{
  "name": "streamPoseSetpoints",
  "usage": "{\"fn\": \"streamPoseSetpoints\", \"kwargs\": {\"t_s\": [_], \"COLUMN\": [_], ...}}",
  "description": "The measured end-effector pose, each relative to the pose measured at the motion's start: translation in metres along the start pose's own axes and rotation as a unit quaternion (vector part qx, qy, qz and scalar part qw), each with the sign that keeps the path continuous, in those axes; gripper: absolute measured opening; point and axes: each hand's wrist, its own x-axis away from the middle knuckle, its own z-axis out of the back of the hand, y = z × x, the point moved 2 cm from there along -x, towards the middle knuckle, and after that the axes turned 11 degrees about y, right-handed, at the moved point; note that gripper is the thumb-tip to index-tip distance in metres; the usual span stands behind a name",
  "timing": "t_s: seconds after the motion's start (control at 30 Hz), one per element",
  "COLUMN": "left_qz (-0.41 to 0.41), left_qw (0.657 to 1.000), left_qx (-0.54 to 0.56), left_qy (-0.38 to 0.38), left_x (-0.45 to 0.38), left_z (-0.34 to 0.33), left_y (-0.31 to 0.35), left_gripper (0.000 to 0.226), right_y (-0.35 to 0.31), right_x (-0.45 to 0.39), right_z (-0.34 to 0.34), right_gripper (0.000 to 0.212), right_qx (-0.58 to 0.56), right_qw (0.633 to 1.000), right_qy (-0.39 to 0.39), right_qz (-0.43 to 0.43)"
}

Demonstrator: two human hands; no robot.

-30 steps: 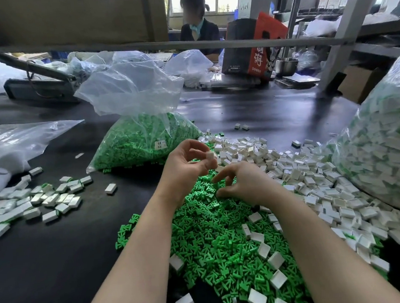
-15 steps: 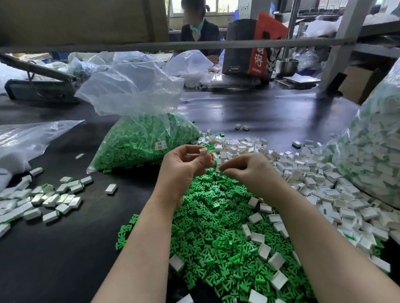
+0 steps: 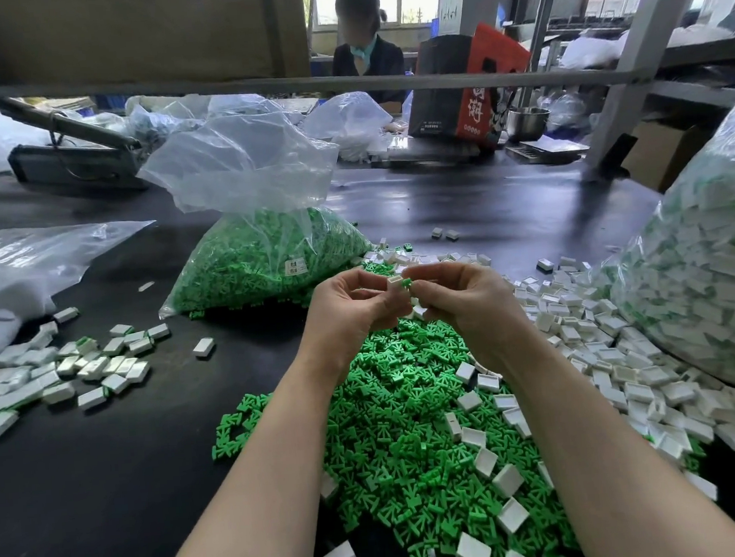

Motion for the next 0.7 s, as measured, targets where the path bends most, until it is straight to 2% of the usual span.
{"fn": "streamPoseSetpoints", "kwargs": {"t_s": [0.2,0.43,0.6,0.7], "left_qz": [-0.019,-0.091,-0.147,-0.143], "left_qw": [0.999,0.986,0.97,0.972], "left_qx": [-0.026,-0.126,-0.186,-0.178], "left_qy": [0.012,0.06,0.06,0.046], "left_x": [0.001,-0.002,0.001,0.002], "left_z": [0.001,0.006,-0.003,-0.006], "left_y": [0.004,0.004,0.004,0.005], "left_gripper": [0.027,0.028,0.028,0.024], "right_y": [0.0,-0.001,0.002,0.003], "right_x": [0.003,-0.002,-0.002,-0.002], "right_z": [-0.001,0.001,-0.003,-0.003], "right_gripper": [0.013,0.009,0.004,0.004], "right_qx": [0.087,-0.06,-0.046,-0.036], "right_qw": [0.995,0.998,0.998,0.998], "right_qy": [-0.02,0.019,0.047,0.052], "right_qz": [0.052,-0.016,-0.017,-0.015]}}
